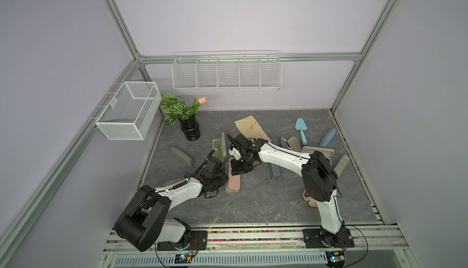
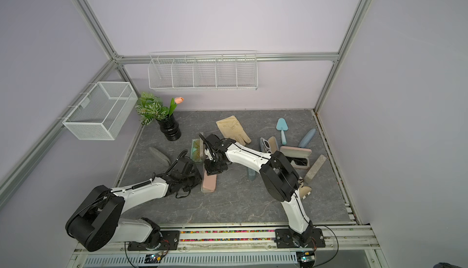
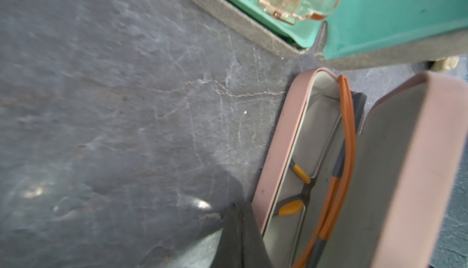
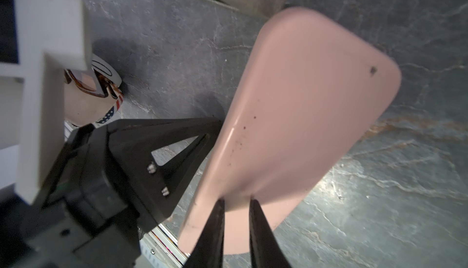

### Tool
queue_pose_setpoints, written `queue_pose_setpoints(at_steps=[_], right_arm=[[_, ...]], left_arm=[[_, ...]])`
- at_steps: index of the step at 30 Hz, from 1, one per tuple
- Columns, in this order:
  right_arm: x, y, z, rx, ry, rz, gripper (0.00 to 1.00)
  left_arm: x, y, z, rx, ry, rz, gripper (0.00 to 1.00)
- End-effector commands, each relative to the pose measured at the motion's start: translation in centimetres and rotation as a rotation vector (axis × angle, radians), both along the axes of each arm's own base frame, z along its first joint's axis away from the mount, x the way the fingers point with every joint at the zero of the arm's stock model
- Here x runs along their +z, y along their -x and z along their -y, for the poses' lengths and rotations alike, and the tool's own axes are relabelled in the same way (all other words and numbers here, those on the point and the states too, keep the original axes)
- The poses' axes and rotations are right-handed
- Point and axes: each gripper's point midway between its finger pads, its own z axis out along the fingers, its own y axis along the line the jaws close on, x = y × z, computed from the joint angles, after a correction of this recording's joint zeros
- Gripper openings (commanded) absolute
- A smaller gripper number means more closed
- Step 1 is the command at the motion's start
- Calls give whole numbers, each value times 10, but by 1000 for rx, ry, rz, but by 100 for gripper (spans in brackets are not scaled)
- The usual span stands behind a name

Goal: Close the glasses case
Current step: Close the glasses case at the center of the board, then move the glasses case to the center of the board.

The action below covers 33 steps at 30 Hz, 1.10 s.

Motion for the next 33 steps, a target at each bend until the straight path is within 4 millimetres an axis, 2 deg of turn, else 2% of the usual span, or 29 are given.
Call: queue_pose_setpoints(at_steps=[1,11,13,15,17,20,21,25,29,31,33], right_arm=[[-22,11,-4,8,37,-49,21],[-6,5,3,-17,60,16,24],[1,3,7,-30,69,45,35],[9,0,13,-44,83,81,42],[15,0,20,-58,105,112,52],[22,-1,31,-80,139,149,62],[22,0,33,-87,150,155,65],[17,5,35,-89,186,147,79],[8,11,25,-68,211,136,90],[4,13,20,-64,224,131,95],[0,13,16,-66,243,131,99]], left_arm=[[-13,13,-3,-22,-17,-60,0],[-11,12,-2,-26,-11,-55,0],[-8,12,0,-30,-4,-49,0],[-3,11,1,-33,4,-39,0],[6,11,1,-37,8,-23,0],[27,10,-3,-40,3,15,0],[34,10,-4,-40,-1,26,3],[63,16,-17,-30,-26,71,27],[83,28,-32,-8,-43,100,47],[90,35,-40,12,-47,108,54],[96,41,-49,38,-49,119,57]])
